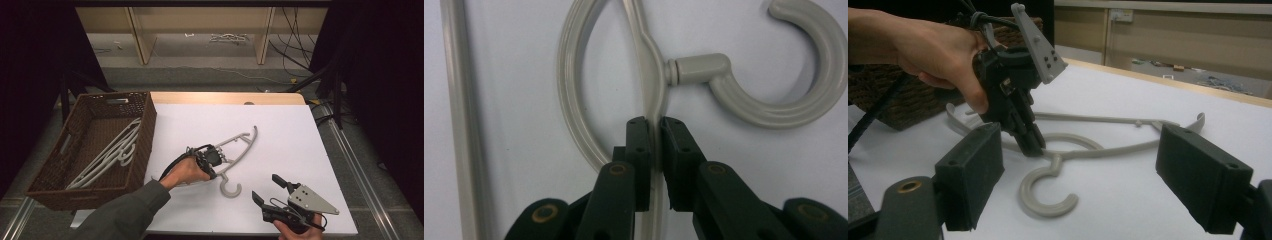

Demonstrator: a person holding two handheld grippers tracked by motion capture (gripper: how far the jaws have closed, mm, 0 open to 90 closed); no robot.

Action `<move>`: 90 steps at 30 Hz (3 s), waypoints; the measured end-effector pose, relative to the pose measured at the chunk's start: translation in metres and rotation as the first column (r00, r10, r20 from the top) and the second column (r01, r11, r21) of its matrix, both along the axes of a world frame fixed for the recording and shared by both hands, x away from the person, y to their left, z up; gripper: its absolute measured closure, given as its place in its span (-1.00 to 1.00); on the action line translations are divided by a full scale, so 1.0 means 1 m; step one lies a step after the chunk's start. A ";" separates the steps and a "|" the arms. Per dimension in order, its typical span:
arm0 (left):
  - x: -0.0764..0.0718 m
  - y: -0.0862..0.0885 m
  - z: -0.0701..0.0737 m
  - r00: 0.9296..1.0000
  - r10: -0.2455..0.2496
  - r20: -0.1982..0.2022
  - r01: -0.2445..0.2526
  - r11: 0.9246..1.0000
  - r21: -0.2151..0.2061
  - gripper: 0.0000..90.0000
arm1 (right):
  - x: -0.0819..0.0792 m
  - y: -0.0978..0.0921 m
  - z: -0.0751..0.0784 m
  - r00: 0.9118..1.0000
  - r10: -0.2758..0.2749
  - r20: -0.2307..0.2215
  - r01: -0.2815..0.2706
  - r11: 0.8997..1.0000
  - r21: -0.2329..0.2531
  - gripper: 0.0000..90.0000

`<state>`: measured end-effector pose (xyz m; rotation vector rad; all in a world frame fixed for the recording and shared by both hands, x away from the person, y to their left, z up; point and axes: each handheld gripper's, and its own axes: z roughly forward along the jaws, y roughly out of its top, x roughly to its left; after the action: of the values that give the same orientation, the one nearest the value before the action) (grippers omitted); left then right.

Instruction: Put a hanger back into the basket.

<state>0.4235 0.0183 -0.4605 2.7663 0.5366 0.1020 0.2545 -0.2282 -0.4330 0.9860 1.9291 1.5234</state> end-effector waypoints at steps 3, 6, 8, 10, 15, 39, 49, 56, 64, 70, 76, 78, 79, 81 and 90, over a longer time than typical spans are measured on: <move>0.005 0.004 0.003 1.000 0.000 -0.007 0.000 0.999 -0.049 0.83 | 0.000 -0.002 0.000 1.000 -0.010 0.004 0.010 1.000 -0.015 -0.55; 0.006 0.010 0.012 0.997 0.053 -0.060 -0.062 0.985 -0.162 0.83 | 0.000 -0.003 0.000 1.000 -0.016 0.006 0.016 1.000 -0.013 -0.55; 0.011 0.016 0.019 0.998 0.040 -0.055 -0.050 0.977 -0.206 0.83 | 0.000 -0.003 0.000 1.000 -0.014 0.001 0.014 1.000 -0.008 -0.55; 0.013 0.022 0.026 0.995 0.065 -0.078 -0.084 0.957 -0.276 0.83 | -0.001 -0.002 0.001 1.000 -0.010 0.002 0.010 1.000 -0.011 -0.55; 0.019 0.034 0.034 0.987 0.119 -0.112 -0.153 0.907 -0.392 0.83 | -0.001 -0.002 0.000 1.000 -0.012 0.000 0.012 1.000 -0.011 -0.55; 0.019 0.067 0.048 0.970 0.183 -0.161 -0.241 0.819 -0.520 0.84 | 0.033 -0.014 -0.002 0.999 -0.040 -0.020 0.038 0.998 -0.050 -0.53; 0.020 0.083 0.053 0.956 0.227 -0.187 -0.294 0.764 -0.574 0.84 | 0.031 -0.010 -0.003 0.999 -0.011 -0.031 0.009 0.999 -0.052 -0.53; 0.020 0.093 0.059 0.949 0.240 -0.205 -0.315 0.736 -0.599 0.84 | 0.030 -0.009 -0.004 0.999 -0.020 -0.025 0.019 0.999 -0.047 -0.53; 0.019 0.100 0.076 0.950 0.252 -0.182 -0.310 0.726 -0.614 0.83 | 0.030 -0.010 -0.004 0.999 -0.020 -0.026 0.019 0.999 -0.046 -0.53; 0.017 0.105 0.090 0.951 0.260 -0.166 -0.305 0.714 -0.630 0.83 | 0.029 -0.010 -0.004 0.999 -0.019 -0.028 0.018 0.999 -0.043 -0.53; 0.014 0.111 0.106 0.951 0.273 -0.144 -0.298 0.696 -0.653 0.83 | 0.029 -0.010 -0.003 0.999 -0.019 -0.036 0.018 0.999 -0.039 -0.53; 0.012 0.113 0.112 0.952 0.274 -0.134 -0.292 0.694 -0.657 0.83 | 0.029 -0.011 -0.003 0.999 -0.016 -0.038 0.014 0.999 -0.040 -0.53; 0.012 0.114 0.117 0.952 0.277 -0.130 -0.291 0.689 -0.664 0.83 | 0.029 -0.011 -0.003 0.999 -0.016 -0.039 0.015 0.999 -0.042 -0.53; 0.011 0.115 0.123 0.953 0.277 -0.121 -0.285 0.688 -0.667 0.83 | 0.029 -0.011 -0.003 0.999 -0.015 -0.039 0.014 0.999 -0.042 -0.53; 0.003 0.139 0.161 0.948 0.313 -0.054 -0.260 0.669 -0.697 0.83 | 0.029 -0.011 -0.003 0.999 -0.021 -0.030 0.020 0.999 -0.045 -0.53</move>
<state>0.4267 0.1571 -0.2995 1.9085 0.7976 0.0507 0.2830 -0.2396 -0.4361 1.0125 1.9597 1.4561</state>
